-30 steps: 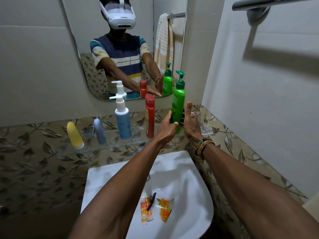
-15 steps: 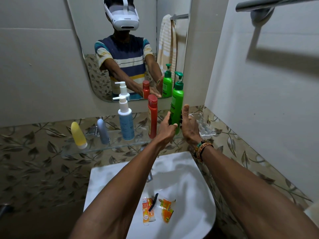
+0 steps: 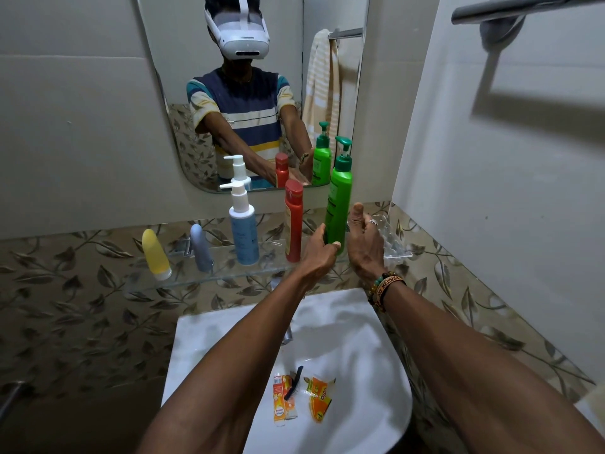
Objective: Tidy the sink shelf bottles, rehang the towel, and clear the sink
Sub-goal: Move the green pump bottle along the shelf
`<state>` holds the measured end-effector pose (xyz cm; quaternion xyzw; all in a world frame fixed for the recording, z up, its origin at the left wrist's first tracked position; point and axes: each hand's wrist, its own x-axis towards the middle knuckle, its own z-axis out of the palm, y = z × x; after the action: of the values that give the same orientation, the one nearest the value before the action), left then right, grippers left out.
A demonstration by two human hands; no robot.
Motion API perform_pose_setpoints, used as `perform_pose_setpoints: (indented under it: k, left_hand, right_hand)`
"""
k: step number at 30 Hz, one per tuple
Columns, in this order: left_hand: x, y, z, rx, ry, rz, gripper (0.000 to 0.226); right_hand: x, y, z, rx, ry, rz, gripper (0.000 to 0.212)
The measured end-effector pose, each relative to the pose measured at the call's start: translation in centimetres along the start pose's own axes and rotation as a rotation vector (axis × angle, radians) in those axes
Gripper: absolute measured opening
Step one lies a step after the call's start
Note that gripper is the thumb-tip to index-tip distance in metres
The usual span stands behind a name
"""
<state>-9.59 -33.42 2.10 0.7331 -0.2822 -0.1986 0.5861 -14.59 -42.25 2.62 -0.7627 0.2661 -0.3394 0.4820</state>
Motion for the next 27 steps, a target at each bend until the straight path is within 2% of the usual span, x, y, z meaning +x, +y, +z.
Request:
perform_pose_setpoints:
  k: [3, 5, 8, 12, 21, 25, 27]
  left_hand:
    - [0.0, -0.2, -0.1, 0.011, 0.004, -0.022, 0.052]
    - [0.1, -0.3, -0.2, 0.024, 0.013, -0.032, 0.053]
    - [0.2, -0.5, -0.1, 0.035, 0.015, -0.031, 0.055]
    - [0.0, -0.7, -0.2, 0.028, 0.018, -0.032, 0.059]
    - [-0.6, -1.2, -0.4, 0.045, 0.062, -0.024, 0.061]
    - [-0.9, -1.3, -0.6, 0.054, 0.091, -0.017, 0.06]
    - [-1.1, -1.3, -0.7, 0.058, 0.089, -0.011, 0.06]
  right_hand:
    - [0.1, 0.4, -0.1, 0.002, 0.06, -0.025, 0.093]
    - [0.1, 0.5, -0.3, 0.004, 0.084, -0.033, 0.095]
    - [0.0, 0.6, -0.4, -0.005, 0.091, -0.041, 0.099]
    - [-0.1, 0.8, -0.6, -0.029, 0.098, -0.04, 0.089]
    - [-0.7, 0.4, -0.6, -0.019, 0.127, -0.078, 0.086]
    - [-0.8, 0.6, -0.4, -0.057, 0.157, -0.076, 0.071]
    - [-0.9, 0.8, -0.4, -0.068, 0.171, -0.09, 0.071]
